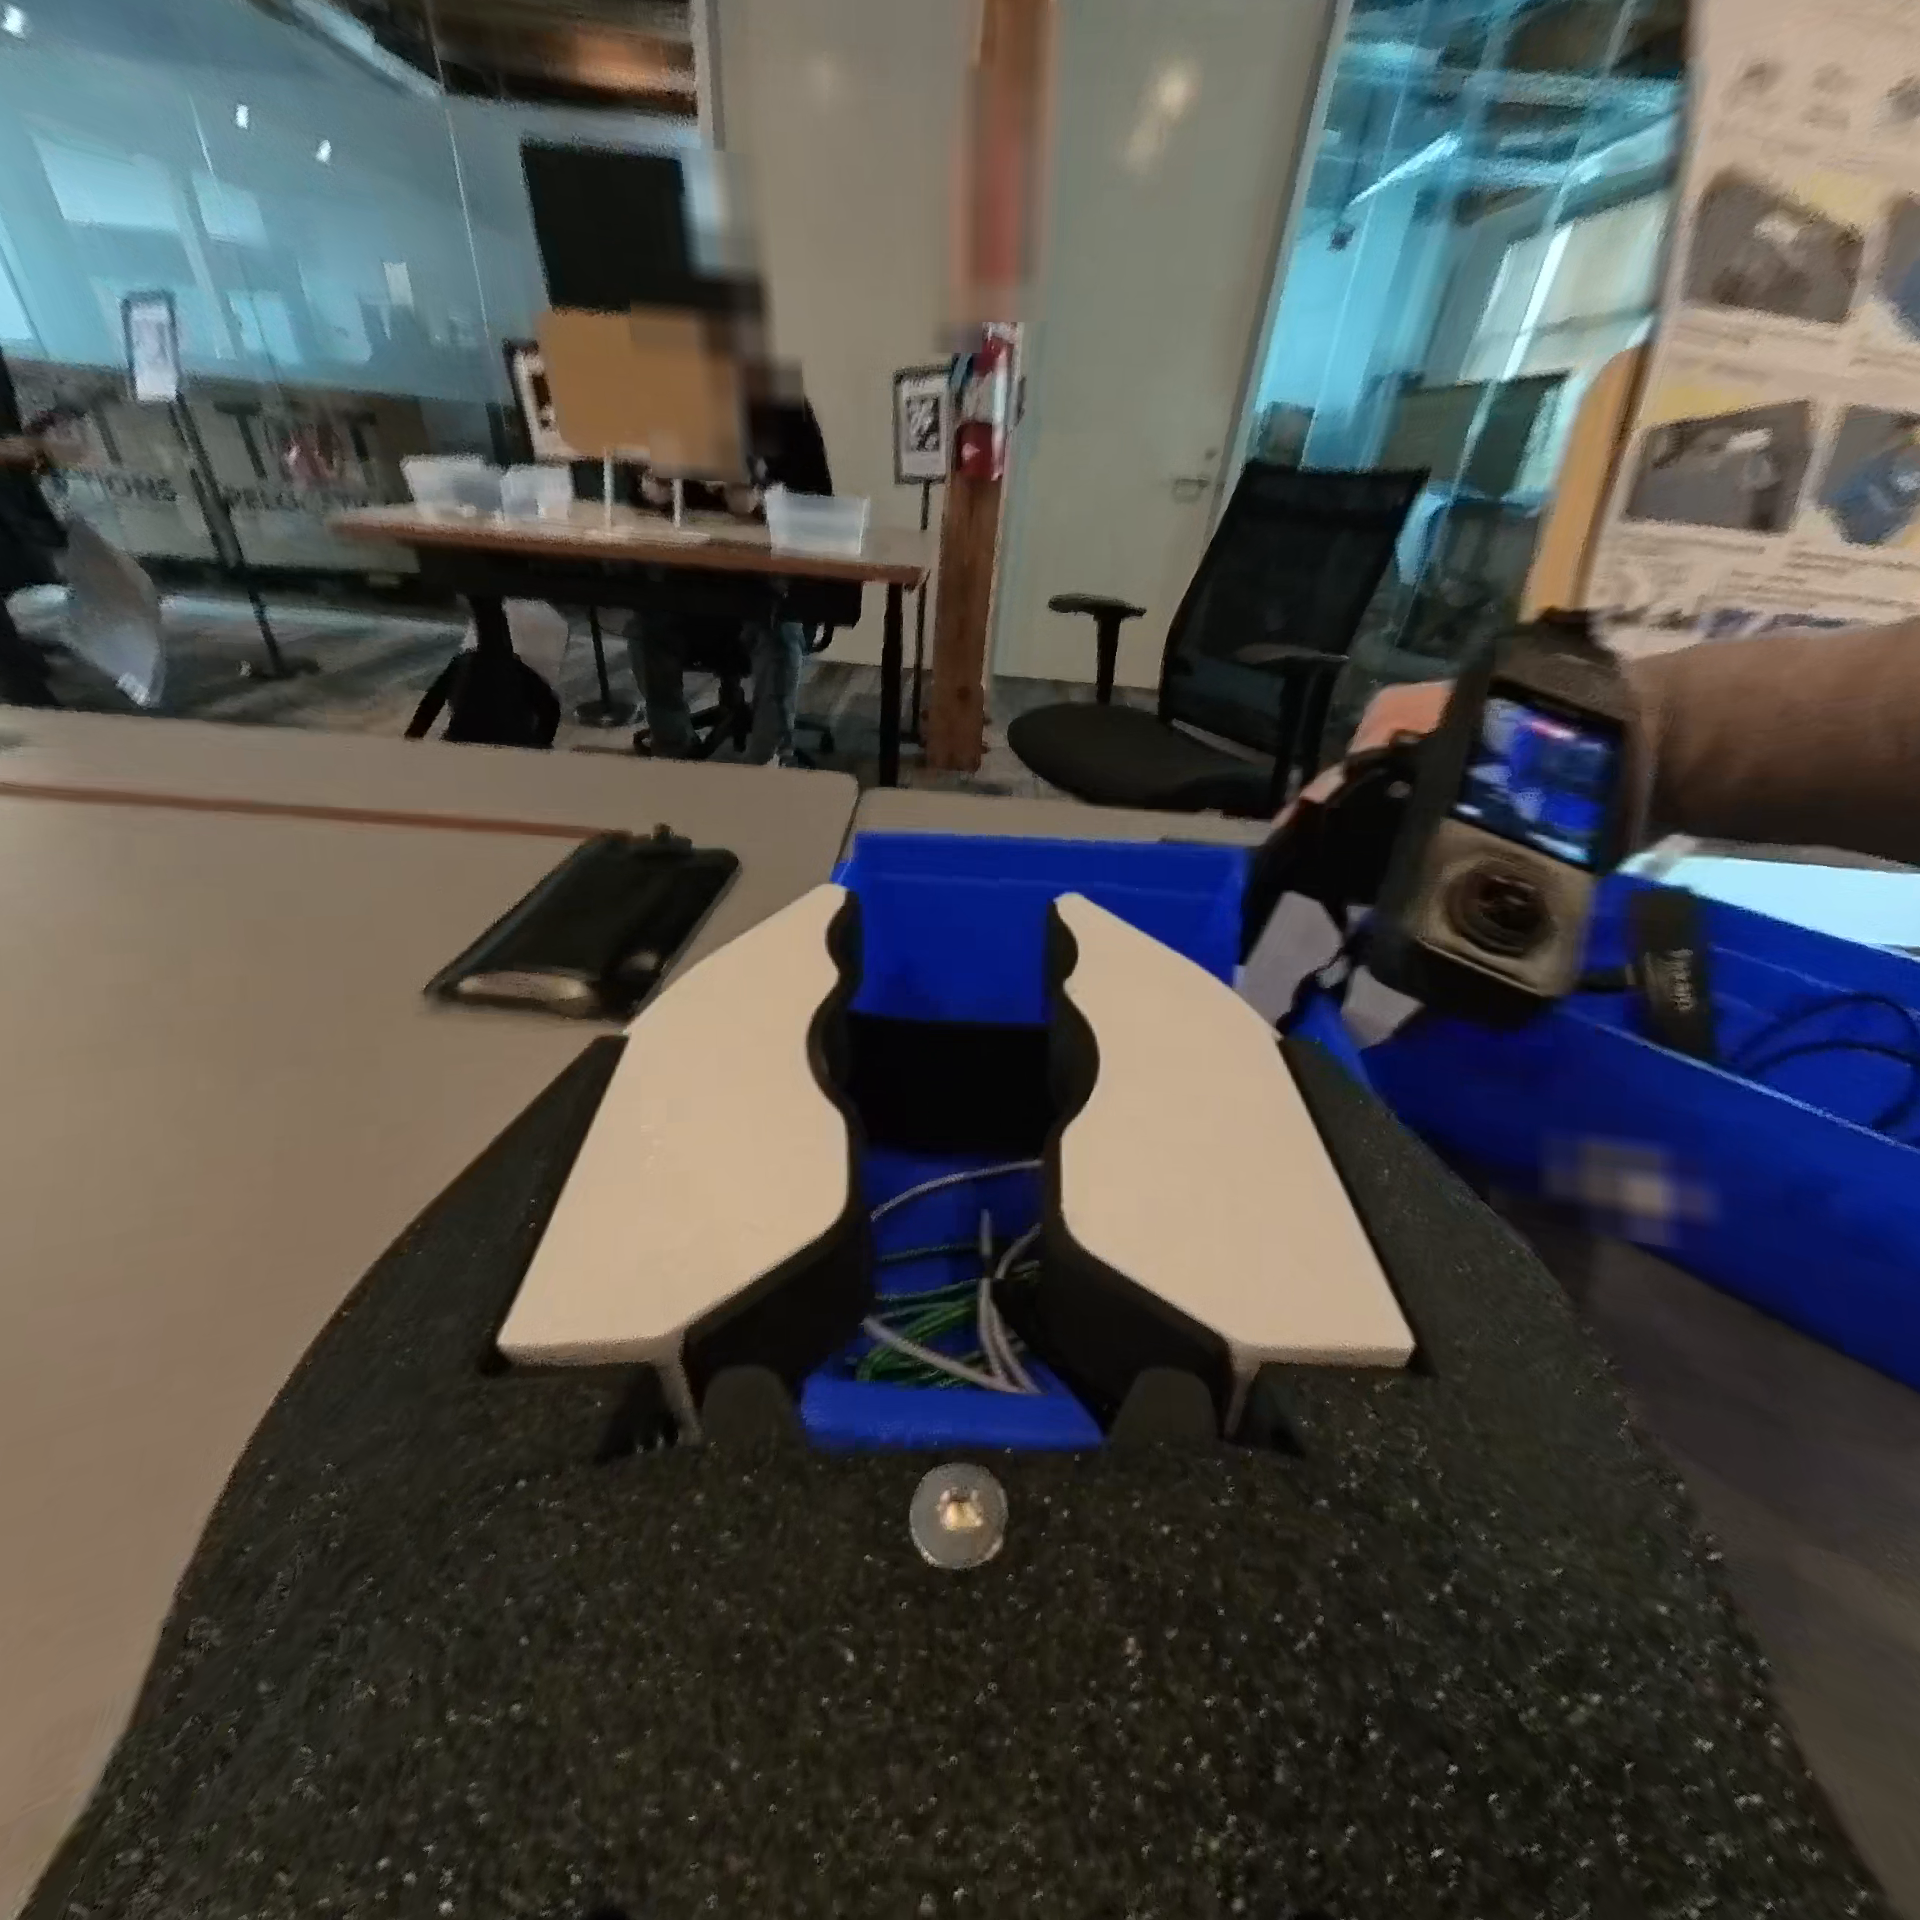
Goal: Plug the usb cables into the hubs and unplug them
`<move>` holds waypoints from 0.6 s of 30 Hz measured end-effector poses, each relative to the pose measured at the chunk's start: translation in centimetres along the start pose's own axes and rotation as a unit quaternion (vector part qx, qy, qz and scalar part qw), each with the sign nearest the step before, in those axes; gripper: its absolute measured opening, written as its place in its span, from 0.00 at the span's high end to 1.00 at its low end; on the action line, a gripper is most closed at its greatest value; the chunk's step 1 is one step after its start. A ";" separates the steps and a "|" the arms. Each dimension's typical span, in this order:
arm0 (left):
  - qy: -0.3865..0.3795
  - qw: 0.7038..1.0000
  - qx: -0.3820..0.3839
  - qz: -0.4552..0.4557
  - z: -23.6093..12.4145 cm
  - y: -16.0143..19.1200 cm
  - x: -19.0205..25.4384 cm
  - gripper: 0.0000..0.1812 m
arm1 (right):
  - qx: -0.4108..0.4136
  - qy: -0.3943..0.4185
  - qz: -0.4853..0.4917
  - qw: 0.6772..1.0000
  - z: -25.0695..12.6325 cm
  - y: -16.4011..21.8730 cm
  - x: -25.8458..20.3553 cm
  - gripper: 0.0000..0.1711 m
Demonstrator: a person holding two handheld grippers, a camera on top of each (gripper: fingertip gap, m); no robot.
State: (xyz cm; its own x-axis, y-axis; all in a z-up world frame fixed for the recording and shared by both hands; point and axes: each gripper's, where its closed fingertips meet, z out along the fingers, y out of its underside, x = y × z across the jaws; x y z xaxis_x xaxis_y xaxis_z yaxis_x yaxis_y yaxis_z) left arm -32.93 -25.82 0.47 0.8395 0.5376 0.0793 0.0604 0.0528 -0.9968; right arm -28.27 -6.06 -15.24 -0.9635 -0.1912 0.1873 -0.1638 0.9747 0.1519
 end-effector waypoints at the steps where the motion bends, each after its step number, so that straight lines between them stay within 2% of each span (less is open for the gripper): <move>1: 0.022 1.000 0.009 0.006 -0.5 -0.6 0.9 0.82 | 0.006 0.000 0.015 1.000 -0.6 -0.1 0.0 0.97; 4: 0.062 0.998 0.016 0.001 -1.9 -1.9 2.8 0.82 | 0.009 0.033 0.033 0.999 -2.2 0.5 0.2 0.98; 8: 0.051 0.998 0.023 0.010 -3.4 -2.9 3.2 0.81 | 0.028 0.090 0.085 0.992 -6.6 2.1 0.5 0.98; 11: 0.050 0.998 0.034 0.014 -3.9 -3.4 3.5 0.81 | 0.037 0.115 0.132 0.984 -10.7 3.5 -1.0 0.98; 14: 0.073 0.997 0.035 0.007 -3.3 -3.4 4.3 0.80 | 0.037 0.131 0.185 0.973 -14.8 5.3 -4.6 0.98; 18: 0.107 0.994 0.013 0.004 -1.4 -2.5 6.1 0.79 | 0.019 0.137 0.262 0.955 -19.0 7.8 -12.6 0.98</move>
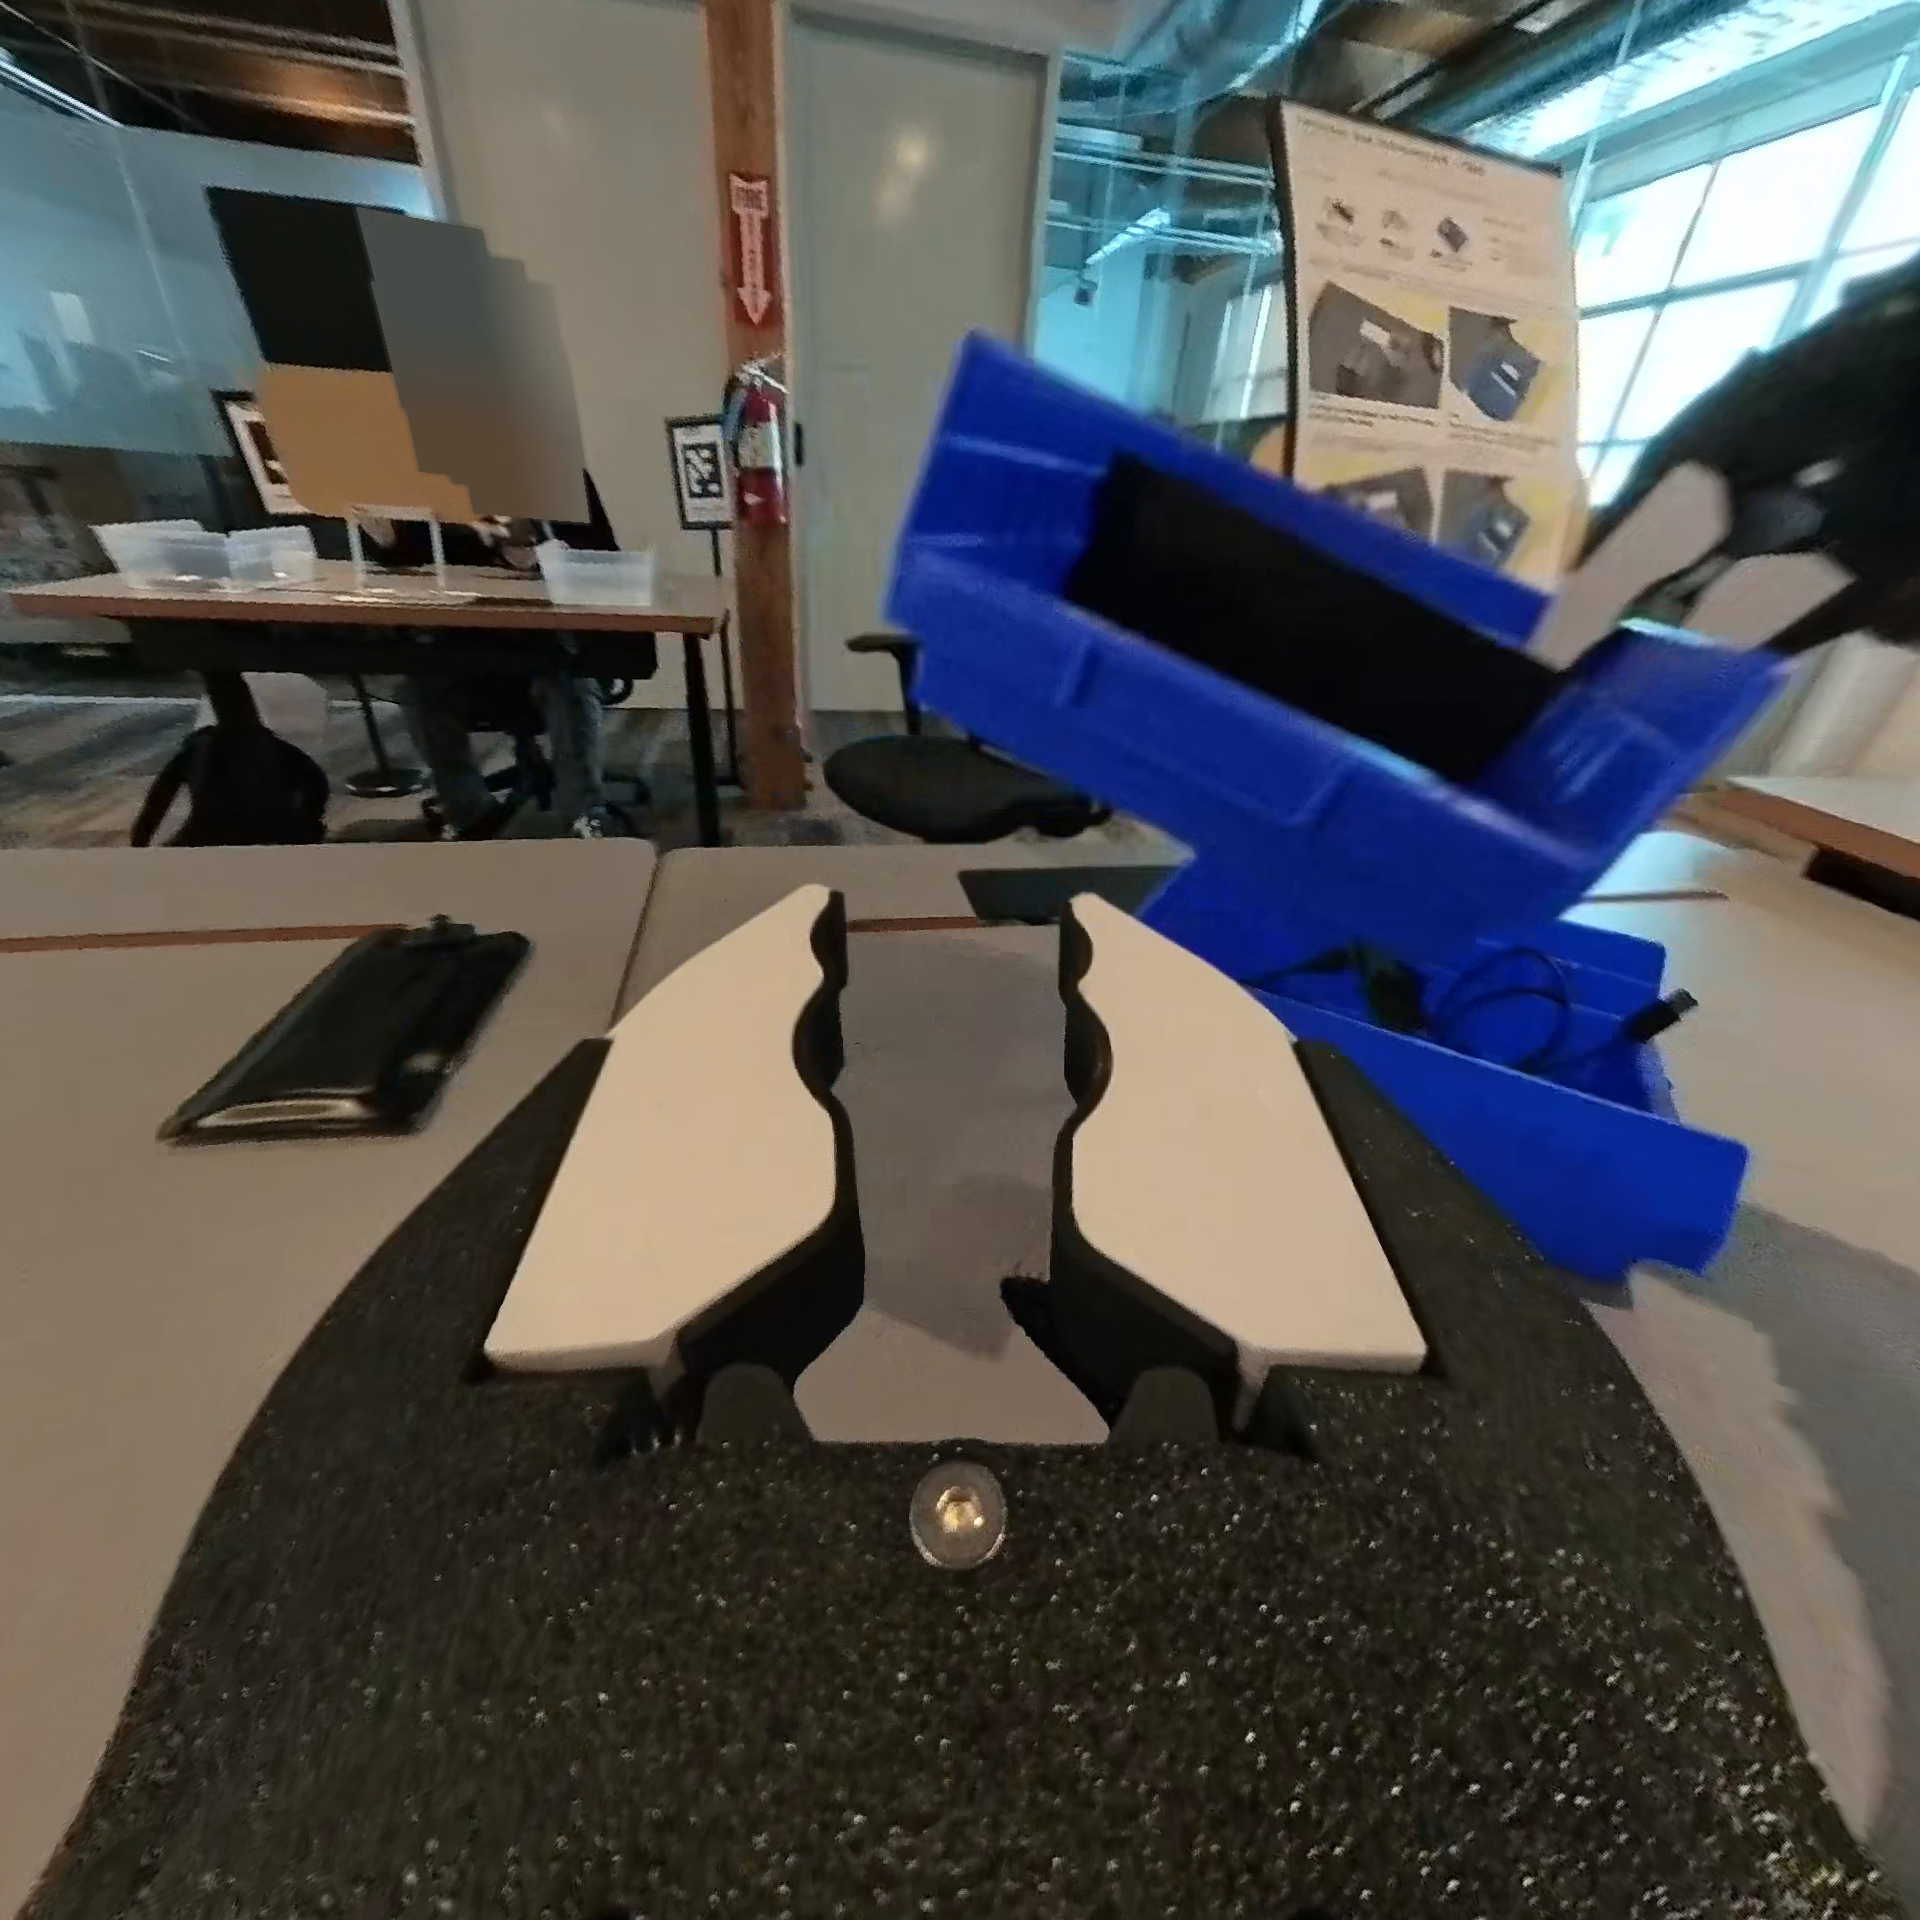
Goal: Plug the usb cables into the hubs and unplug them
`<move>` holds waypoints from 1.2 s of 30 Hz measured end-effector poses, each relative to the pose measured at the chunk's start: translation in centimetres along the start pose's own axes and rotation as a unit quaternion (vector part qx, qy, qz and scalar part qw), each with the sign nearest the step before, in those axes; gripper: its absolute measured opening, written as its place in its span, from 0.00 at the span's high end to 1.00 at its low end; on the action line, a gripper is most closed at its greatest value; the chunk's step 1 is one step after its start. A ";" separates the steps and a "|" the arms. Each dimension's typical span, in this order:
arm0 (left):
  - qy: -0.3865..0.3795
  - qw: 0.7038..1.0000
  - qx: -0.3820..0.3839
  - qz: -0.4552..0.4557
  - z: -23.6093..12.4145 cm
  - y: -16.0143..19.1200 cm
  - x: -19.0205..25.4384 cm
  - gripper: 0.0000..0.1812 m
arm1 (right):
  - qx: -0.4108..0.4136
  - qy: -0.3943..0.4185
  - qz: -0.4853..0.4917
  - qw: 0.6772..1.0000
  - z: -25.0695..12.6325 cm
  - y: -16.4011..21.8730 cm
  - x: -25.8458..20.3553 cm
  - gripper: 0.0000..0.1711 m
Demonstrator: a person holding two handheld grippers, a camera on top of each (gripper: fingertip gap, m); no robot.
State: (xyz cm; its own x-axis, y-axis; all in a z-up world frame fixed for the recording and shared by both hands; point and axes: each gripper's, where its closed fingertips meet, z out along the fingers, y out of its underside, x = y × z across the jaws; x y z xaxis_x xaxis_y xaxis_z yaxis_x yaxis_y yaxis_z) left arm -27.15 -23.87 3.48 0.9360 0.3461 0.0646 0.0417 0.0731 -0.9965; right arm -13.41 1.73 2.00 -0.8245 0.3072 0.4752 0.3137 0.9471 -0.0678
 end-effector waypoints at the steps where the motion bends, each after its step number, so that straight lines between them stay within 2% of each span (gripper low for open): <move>1: 0.008 1.000 -0.008 0.000 0.7 0.3 0.4 0.79 | -0.008 0.000 0.022 1.000 -1.4 1.5 -1.6 0.98; 6: 0.056 0.997 -0.044 0.006 4.1 1.8 3.6 0.78 | -0.056 -0.007 0.142 0.988 -6.9 8.9 -11.3 0.98; 11: 0.116 0.990 -0.081 0.019 7.4 3.7 8.1 0.78 | -0.097 -0.007 0.272 0.957 -10.5 15.7 -21.5 0.98; 15: 0.150 0.980 -0.120 0.048 9.7 5.9 11.5 0.76 | -0.126 -0.014 0.362 0.924 -11.7 20.4 -28.3 0.98; 19: 0.157 0.973 -0.148 0.083 11.4 8.0 13.5 0.76 | -0.139 -0.037 0.433 0.890 -10.5 24.0 -33.3 0.97; 26: 0.190 0.966 -0.160 0.067 12.3 9.5 15.0 0.76 | -0.152 -0.086 0.507 0.844 -6.1 29.4 -39.1 0.98; 32: 0.186 0.969 -0.158 0.044 12.4 9.5 14.0 0.76 | -0.208 -0.099 0.469 0.852 -3.6 31.0 -41.0 0.98; 36: 0.191 0.968 -0.158 0.025 12.3 9.5 13.7 0.76 | -0.198 -0.033 0.485 0.851 -4.5 30.5 -39.7 0.91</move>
State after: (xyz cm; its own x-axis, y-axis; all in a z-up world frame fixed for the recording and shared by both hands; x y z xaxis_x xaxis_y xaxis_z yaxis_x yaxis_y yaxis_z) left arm -18.22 -6.97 -4.43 0.9981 -0.0347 0.0508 0.0408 -0.2457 -0.9685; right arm 31.02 17.96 -15.00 -0.1066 0.9436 0.3135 0.9855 0.1422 -0.0929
